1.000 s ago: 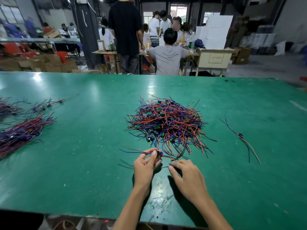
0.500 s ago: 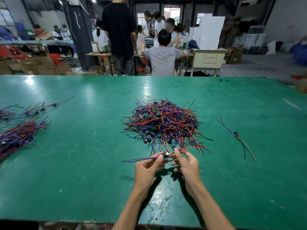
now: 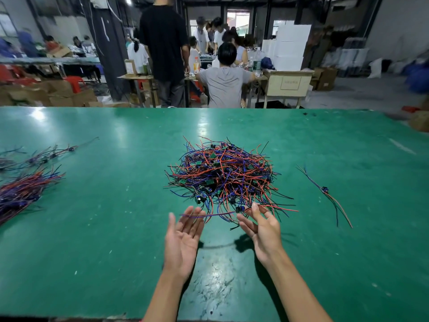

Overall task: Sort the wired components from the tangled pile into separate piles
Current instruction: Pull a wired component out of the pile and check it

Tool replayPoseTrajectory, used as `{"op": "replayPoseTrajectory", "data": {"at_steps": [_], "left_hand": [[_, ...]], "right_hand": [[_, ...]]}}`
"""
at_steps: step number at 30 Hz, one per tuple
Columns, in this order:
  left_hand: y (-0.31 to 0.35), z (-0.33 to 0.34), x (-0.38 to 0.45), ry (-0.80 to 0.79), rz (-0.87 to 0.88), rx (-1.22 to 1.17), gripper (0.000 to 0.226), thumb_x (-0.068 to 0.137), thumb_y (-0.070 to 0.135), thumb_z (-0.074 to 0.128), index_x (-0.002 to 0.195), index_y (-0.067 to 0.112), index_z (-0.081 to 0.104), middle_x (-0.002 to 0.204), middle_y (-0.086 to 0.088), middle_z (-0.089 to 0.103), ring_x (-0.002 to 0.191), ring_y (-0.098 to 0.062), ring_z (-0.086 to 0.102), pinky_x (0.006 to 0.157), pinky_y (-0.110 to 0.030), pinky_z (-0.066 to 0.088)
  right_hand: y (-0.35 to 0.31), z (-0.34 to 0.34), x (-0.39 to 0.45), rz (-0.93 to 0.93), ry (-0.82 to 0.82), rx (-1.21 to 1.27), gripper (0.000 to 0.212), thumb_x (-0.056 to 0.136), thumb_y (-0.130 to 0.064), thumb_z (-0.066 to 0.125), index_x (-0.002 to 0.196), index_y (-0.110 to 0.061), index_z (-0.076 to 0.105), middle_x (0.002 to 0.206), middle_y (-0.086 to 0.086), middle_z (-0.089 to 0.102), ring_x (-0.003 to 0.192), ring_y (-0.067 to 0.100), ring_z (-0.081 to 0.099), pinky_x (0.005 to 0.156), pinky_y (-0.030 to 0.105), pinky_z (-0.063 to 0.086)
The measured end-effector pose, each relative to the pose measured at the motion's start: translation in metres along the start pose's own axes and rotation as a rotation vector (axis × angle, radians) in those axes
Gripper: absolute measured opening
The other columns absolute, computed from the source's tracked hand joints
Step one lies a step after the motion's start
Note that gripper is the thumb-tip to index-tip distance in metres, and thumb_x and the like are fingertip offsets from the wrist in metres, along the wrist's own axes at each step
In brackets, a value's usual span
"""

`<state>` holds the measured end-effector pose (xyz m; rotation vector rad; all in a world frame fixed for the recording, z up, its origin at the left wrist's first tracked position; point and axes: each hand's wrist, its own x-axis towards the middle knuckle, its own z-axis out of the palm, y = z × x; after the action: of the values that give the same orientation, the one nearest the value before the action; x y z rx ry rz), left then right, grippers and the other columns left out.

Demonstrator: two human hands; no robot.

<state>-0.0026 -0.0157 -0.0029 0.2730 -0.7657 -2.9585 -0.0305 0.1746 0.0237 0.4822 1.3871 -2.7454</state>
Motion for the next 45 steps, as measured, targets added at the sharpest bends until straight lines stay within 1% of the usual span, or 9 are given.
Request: {"op": "replayPoseTrajectory", "data": {"at_steps": [5,10,12,17,23,26,32,39,45], "left_hand": [[0.003,0.001,0.004,-0.056,-0.149,0.132,0.067,0.097,0.055,0.041,0.128,-0.001,0.062,0.111,-0.021,0.073,0.053,-0.016,0.064,0.048,-0.021,0.055],[-0.015,0.034,-0.001,-0.348,-0.285,0.959,0.049,0.100,0.045,0.050,0.124,0.005,0.065,0.110,-0.015,0.075,0.092,-0.029,0.075,0.080,-0.029,0.059],[-0.021,0.038,-0.004,-0.378,-0.267,0.960,0.040,0.104,0.036,0.051,0.123,0.005,0.066,0.110,-0.016,0.075,0.090,-0.028,0.074,0.083,-0.031,0.059],[-0.031,0.042,-0.007,-0.264,-0.245,0.971,0.027,0.105,0.015,0.048,0.108,-0.001,0.069,0.092,-0.014,0.074,0.057,-0.014,0.060,0.056,-0.021,0.050],[-0.040,0.045,-0.004,-0.154,-0.193,1.025,0.029,0.104,0.024,0.052,0.096,0.009,0.074,0.053,0.005,0.046,0.042,-0.006,0.030,0.041,-0.016,0.021],[-0.043,0.040,-0.004,-0.142,-0.130,0.990,0.025,0.103,0.021,0.055,0.092,0.010,0.074,0.054,0.004,0.048,0.040,-0.006,0.032,0.040,-0.015,0.022],[-0.046,0.041,-0.004,-0.186,-0.100,0.981,0.034,0.100,0.019,0.055,0.070,0.017,0.070,0.062,-0.001,0.064,0.038,-0.006,0.033,0.038,-0.015,0.023],[-0.048,0.042,-0.004,-0.226,-0.077,0.982,0.029,0.101,0.018,0.054,0.076,0.014,0.068,0.059,-0.002,0.063,0.035,-0.005,0.035,0.036,-0.013,0.027],[-0.046,0.041,-0.007,-0.258,-0.095,1.005,0.025,0.102,0.016,0.054,0.084,0.007,0.068,0.057,-0.005,0.057,0.034,-0.005,0.038,0.036,-0.012,0.031]], "right_hand": [[-0.024,-0.005,0.010,0.072,-0.242,-0.423,0.038,0.080,-0.045,0.079,0.107,-0.020,0.068,0.083,-0.005,0.075,0.059,0.006,0.060,0.049,0.018,0.048],[-0.022,-0.003,0.013,-0.056,-0.329,-0.670,0.036,0.078,-0.054,0.080,0.097,-0.025,0.076,0.085,-0.001,0.077,0.066,0.007,0.061,0.059,0.020,0.044],[-0.016,-0.003,0.012,-0.141,-0.307,-0.649,0.040,0.074,-0.051,0.083,0.094,-0.018,0.078,0.086,0.003,0.078,0.070,0.011,0.071,0.057,0.017,0.051],[0.006,-0.014,0.013,-0.259,-0.106,-0.699,0.019,0.078,-0.033,0.087,0.084,-0.016,0.080,0.079,0.002,0.078,0.066,0.017,0.074,0.063,0.033,0.061],[0.019,-0.016,0.013,-0.323,-0.112,-0.713,0.012,0.083,-0.031,0.082,0.083,-0.019,0.081,0.080,-0.005,0.078,0.077,0.008,0.075,0.073,0.021,0.055],[0.020,-0.016,0.010,-0.282,-0.168,-0.716,0.016,0.090,-0.034,0.076,0.084,-0.019,0.080,0.073,0.003,0.076,0.067,0.016,0.066,0.067,0.035,0.054],[0.023,-0.014,0.003,-0.257,-0.253,-0.586,0.023,0.101,-0.011,0.059,0.095,-0.014,0.081,0.065,0.015,0.064,0.055,0.012,0.050,0.051,0.018,0.040],[0.025,-0.006,0.006,-0.241,-0.158,-0.592,0.028,0.102,-0.010,0.053,0.086,-0.012,0.076,0.057,0.017,0.060,0.046,0.017,0.053,0.047,0.022,0.043],[0.007,0.002,0.019,-0.202,-0.029,-0.546,0.027,0.099,-0.011,0.053,0.087,-0.013,0.078,0.086,0.002,0.076,0.037,0.010,0.040,0.035,0.016,0.027]]}}
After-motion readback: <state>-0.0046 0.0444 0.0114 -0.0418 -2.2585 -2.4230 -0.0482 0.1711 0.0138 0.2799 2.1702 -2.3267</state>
